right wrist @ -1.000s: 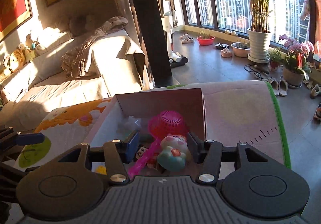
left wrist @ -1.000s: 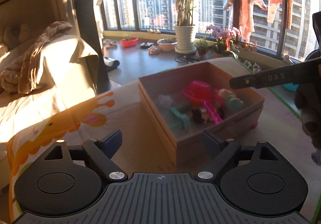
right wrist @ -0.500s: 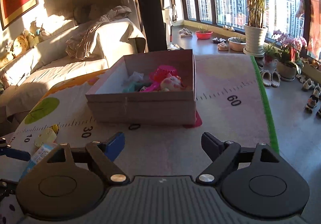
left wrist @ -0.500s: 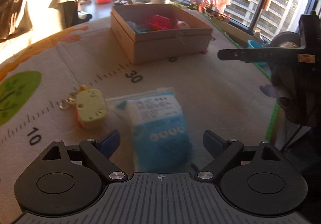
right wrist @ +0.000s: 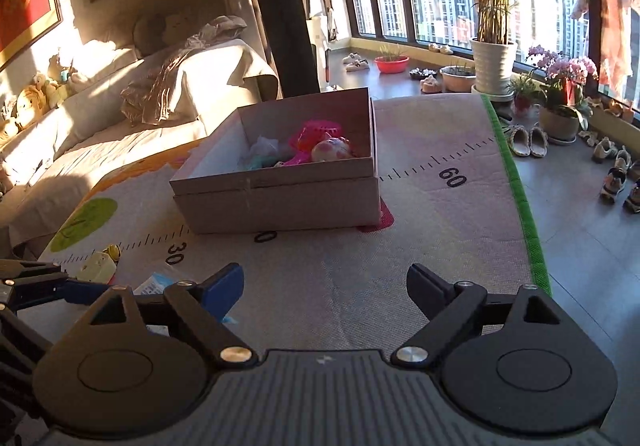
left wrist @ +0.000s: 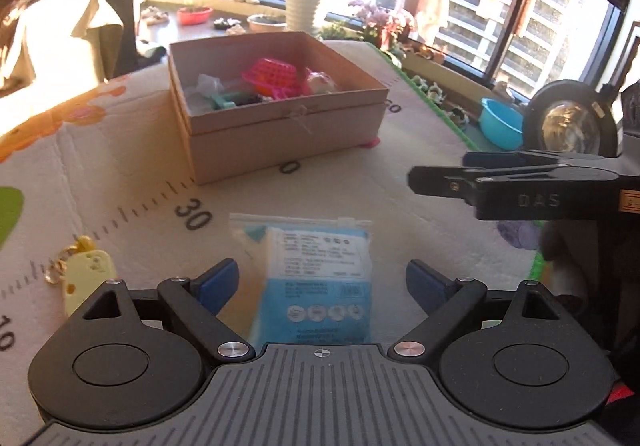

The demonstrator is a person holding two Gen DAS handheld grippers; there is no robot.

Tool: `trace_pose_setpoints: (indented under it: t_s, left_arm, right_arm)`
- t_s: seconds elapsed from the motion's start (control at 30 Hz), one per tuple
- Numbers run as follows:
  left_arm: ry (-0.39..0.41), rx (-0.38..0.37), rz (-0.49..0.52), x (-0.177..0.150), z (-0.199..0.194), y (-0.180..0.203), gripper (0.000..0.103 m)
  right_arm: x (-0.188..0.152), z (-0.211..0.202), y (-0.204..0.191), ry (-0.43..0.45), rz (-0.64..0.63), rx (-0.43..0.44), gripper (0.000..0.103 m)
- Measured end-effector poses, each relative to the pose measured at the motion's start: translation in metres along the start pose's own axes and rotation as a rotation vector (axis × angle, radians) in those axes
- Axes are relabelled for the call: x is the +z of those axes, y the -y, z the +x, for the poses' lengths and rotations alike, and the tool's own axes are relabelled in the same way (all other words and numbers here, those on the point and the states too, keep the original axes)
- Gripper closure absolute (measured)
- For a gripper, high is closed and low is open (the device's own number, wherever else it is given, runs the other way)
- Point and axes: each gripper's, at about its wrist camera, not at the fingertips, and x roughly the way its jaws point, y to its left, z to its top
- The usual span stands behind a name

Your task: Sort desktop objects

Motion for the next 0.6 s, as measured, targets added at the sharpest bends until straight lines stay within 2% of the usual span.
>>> trace_pose_setpoints:
  t_s: [0.13,0.23,0.37,0.43,0.5,0.6]
  left_arm:
    - [0.079,0.199,0.004,0.000,-0.021,-0.029,0.007]
    - [0.069,0.331,-0.034,-0.003,-0.027,-0.057,0.007]
    - [0.022,0.375,-0.095,-0.014,-0.029,-0.082,0.007]
    - [-0.002,0.362,-0.113,-0.021,-0.030,-0.089,0.007]
    - [-0.016,0.349,-0.123,-0.025,-0.027,-0.091,0.007]
    - [-0.025,0.333,-0.135,-0.029,-0.019,-0.094,0.007]
  right_arm:
    - [-0.009,-0.007,-0.019,-0.024,-0.039,0.116,0.008]
    - [-0.021,-0.002,-0.048,-0.075,-0.081,0.235,0.006]
    - [-0.034,0.012,-0.089,-0.109,-0.151,0.308,0.006]
    - [-0.038,0.019,-0.104,-0.100,-0.190,0.269,0.006]
    - [-0.038,0.023,-0.108,-0.065,-0.218,0.188,0.007]
    - [-0.031,0.025,-0.094,-0.037,-0.160,0.102,0.007]
